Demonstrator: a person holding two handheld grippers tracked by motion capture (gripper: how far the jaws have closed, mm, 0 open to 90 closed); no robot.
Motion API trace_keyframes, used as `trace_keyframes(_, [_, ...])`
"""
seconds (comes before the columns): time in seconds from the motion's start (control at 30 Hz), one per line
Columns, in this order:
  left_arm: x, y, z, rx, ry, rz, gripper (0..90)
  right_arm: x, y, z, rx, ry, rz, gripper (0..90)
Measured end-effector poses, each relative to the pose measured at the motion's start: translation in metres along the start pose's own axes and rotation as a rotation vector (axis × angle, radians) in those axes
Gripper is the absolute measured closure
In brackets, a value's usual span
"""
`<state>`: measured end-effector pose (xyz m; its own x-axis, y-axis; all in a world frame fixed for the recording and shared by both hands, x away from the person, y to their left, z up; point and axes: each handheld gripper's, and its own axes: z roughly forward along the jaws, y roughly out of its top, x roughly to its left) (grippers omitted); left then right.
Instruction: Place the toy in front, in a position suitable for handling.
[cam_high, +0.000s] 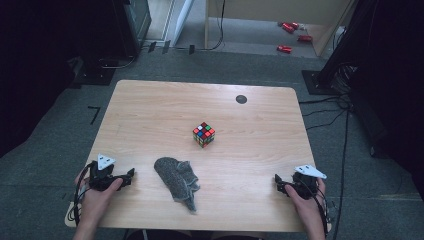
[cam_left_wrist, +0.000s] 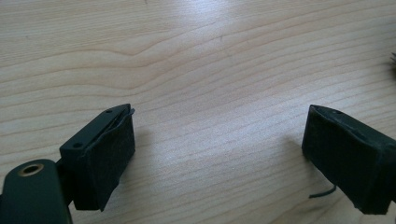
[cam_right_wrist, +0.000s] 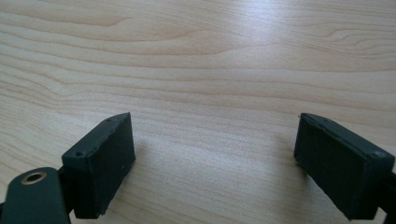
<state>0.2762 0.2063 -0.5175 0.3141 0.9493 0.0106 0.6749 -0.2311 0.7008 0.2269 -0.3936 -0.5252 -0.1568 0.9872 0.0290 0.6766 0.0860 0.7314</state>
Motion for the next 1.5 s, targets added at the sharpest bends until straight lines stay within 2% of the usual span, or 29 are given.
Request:
trace_keyframes(0.23, [0.000, 0.001, 0.001, 0.002, 0.002, -0.003, 8.9, 0.000, 0.001, 0.001, -0.001, 0.000, 0.000, 11.7])
trace_keyframes(0.33, [0.000, 0.002, 0.000, 0.006, 0.018, 0.001, 9.0, 0.000, 0.001, 0.001, 0.000, 0.000, 0.000, 11.7])
trace_keyframes(0.43, [0.001, 0.005, 0.000, -0.011, 0.011, 0.001, 9.0, 0.000, 0.001, 0.001, -0.001, 0.000, 0.000, 11.7])
trace_keyframes(0.53, [-0.002, 0.008, 0.000, -0.039, -0.029, -0.026, 9.0, -0.001, 0.001, 0.001, -0.001, 0.004, -0.004, 11.5])
trace_keyframes(0.63, [-0.005, 0.011, -0.002, -0.055, -0.035, -0.016, 9.0, -0.001, 0.001, 0.001, 0.000, 0.005, -0.004, 11.3])
trace_keyframes(0.67, [-0.010, 0.014, -0.005, -0.076, -0.050, -0.015, 9.1, -0.001, 0.001, 0.001, 0.000, 0.005, -0.005, 11.2])
trace_keyframes(0.73, [-0.012, 0.015, -0.006, -0.084, -0.065, -0.013, 9.0, -0.001, 0.001, 0.002, 0.001, 0.006, -0.005, 11.1])
trace_keyframes(0.77, [-0.018, 0.016, -0.009, -0.097, -0.086, -0.007, 9.1, -0.001, 0.001, 0.002, 0.001, 0.006, -0.006, 11.0])
trace_keyframes(0.8, [-0.018, 0.016, -0.009, -0.097, -0.086, -0.007, 9.1, -0.001, 0.002, 0.002, 0.001, 0.006, -0.006, 11.0])
trace_keyframes(1.1, [-0.043, 0.023, -0.013, -0.139, -0.204, -0.003, 9.4, -0.001, 0.002, 0.002, 0.001, 0.007, -0.006, 10.9])
trace_keyframes(1.23, [-0.049, 0.024, -0.015, -0.150, -0.227, -0.001, 12.0, -0.001, 0.002, 0.002, 0.002, 0.008, -0.009, 10.9])
trace_keyframes(1.5, [-0.065, 0.025, -0.018, -0.162, -0.268, 0.036, 12.0, -0.001, 0.002, 0.002, 0.002, 0.008, -0.007, 10.9])
